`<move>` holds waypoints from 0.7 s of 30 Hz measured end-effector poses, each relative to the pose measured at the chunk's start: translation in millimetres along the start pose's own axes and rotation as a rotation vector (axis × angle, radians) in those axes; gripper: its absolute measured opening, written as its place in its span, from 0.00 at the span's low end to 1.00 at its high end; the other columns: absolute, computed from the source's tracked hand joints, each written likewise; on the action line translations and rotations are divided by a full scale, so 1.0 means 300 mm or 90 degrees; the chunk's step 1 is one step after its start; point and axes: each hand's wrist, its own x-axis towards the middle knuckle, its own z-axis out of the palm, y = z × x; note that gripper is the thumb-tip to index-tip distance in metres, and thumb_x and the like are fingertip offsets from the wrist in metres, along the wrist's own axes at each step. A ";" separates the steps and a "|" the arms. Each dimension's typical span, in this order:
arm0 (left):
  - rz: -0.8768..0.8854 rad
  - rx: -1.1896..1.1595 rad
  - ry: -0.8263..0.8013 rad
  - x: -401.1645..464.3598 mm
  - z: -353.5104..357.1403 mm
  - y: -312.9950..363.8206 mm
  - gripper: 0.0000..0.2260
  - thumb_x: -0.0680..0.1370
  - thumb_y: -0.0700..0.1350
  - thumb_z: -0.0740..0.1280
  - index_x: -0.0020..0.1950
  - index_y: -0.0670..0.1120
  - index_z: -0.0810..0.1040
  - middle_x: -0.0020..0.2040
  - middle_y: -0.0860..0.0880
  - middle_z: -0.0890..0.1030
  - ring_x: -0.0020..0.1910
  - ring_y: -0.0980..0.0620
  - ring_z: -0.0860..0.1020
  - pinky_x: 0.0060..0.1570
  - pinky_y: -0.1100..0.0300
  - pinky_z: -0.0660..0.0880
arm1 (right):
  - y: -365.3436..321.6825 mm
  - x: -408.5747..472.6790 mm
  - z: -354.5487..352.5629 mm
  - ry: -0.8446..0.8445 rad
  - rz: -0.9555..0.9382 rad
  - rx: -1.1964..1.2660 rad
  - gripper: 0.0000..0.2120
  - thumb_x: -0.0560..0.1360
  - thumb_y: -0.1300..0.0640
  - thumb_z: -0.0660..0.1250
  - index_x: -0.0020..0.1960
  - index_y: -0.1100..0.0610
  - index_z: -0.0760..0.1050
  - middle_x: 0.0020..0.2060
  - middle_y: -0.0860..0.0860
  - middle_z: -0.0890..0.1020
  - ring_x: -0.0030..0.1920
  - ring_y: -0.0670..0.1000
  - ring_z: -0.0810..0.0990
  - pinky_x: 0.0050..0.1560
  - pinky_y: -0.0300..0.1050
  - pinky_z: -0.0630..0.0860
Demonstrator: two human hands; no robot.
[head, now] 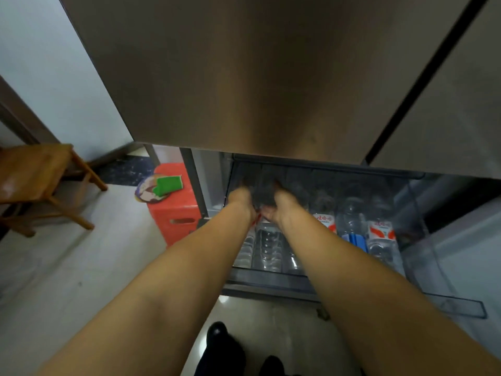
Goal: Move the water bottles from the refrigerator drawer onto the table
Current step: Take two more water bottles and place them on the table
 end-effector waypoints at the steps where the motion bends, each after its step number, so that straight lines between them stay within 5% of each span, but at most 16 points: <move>1: -0.010 -0.007 -0.004 0.048 0.005 -0.007 0.23 0.80 0.54 0.59 0.68 0.40 0.73 0.60 0.42 0.79 0.59 0.42 0.78 0.63 0.50 0.73 | -0.003 0.007 0.020 0.001 0.004 0.028 0.12 0.80 0.50 0.62 0.55 0.59 0.73 0.46 0.58 0.80 0.48 0.57 0.80 0.48 0.51 0.79; 3: -0.043 -0.006 -0.005 0.035 0.023 0.006 0.28 0.79 0.59 0.57 0.70 0.40 0.72 0.64 0.42 0.77 0.64 0.42 0.75 0.67 0.51 0.70 | -0.009 0.011 0.043 0.024 0.009 0.021 0.15 0.80 0.49 0.61 0.55 0.60 0.73 0.48 0.59 0.79 0.54 0.59 0.80 0.52 0.52 0.77; 7: -0.052 0.003 0.010 -0.016 0.037 0.033 0.20 0.82 0.51 0.55 0.68 0.41 0.71 0.67 0.42 0.75 0.68 0.43 0.72 0.65 0.52 0.70 | -0.026 0.005 0.037 0.043 0.050 0.026 0.15 0.80 0.50 0.62 0.48 0.63 0.73 0.53 0.59 0.77 0.60 0.60 0.77 0.52 0.51 0.74; 11: -0.058 0.023 0.020 -0.018 0.029 0.023 0.17 0.82 0.49 0.55 0.60 0.38 0.75 0.55 0.41 0.80 0.59 0.42 0.79 0.59 0.51 0.76 | -0.029 -0.022 0.014 0.043 0.056 0.019 0.18 0.80 0.53 0.63 0.66 0.62 0.71 0.64 0.60 0.77 0.63 0.60 0.77 0.51 0.52 0.75; 13: -0.067 0.044 0.037 -0.034 0.023 0.012 0.17 0.83 0.47 0.55 0.60 0.37 0.75 0.56 0.42 0.80 0.57 0.43 0.79 0.58 0.51 0.77 | -0.029 -0.046 -0.007 0.030 0.058 -0.002 0.18 0.80 0.54 0.63 0.66 0.62 0.72 0.62 0.60 0.78 0.59 0.58 0.79 0.51 0.52 0.75; 15: -0.056 0.042 0.038 -0.096 0.010 -0.002 0.16 0.82 0.45 0.55 0.62 0.38 0.75 0.53 0.40 0.82 0.47 0.45 0.83 0.42 0.56 0.81 | -0.031 -0.075 -0.042 0.014 0.064 -0.042 0.13 0.80 0.54 0.63 0.56 0.63 0.75 0.53 0.60 0.80 0.48 0.57 0.81 0.51 0.53 0.76; 17: -0.032 0.067 0.037 -0.170 0.003 -0.013 0.13 0.82 0.43 0.56 0.60 0.39 0.75 0.40 0.42 0.82 0.29 0.50 0.82 0.23 0.62 0.77 | -0.025 -0.100 -0.074 -0.001 0.080 -0.074 0.12 0.80 0.53 0.62 0.46 0.63 0.72 0.42 0.58 0.79 0.38 0.55 0.79 0.53 0.55 0.76; 18: -0.026 0.081 0.042 -0.202 -0.002 -0.019 0.12 0.83 0.42 0.56 0.60 0.39 0.75 0.38 0.41 0.82 0.29 0.49 0.82 0.23 0.62 0.77 | -0.020 -0.110 -0.087 -0.007 0.089 -0.093 0.13 0.80 0.52 0.62 0.47 0.63 0.72 0.40 0.58 0.79 0.36 0.55 0.78 0.53 0.56 0.76; 21: -0.030 0.166 0.028 -0.336 -0.020 -0.047 0.16 0.84 0.42 0.52 0.70 0.39 0.68 0.64 0.41 0.77 0.58 0.45 0.78 0.56 0.58 0.74 | 0.000 -0.143 -0.141 -0.016 0.088 -0.161 0.20 0.78 0.50 0.65 0.63 0.62 0.72 0.48 0.58 0.78 0.47 0.57 0.81 0.57 0.57 0.76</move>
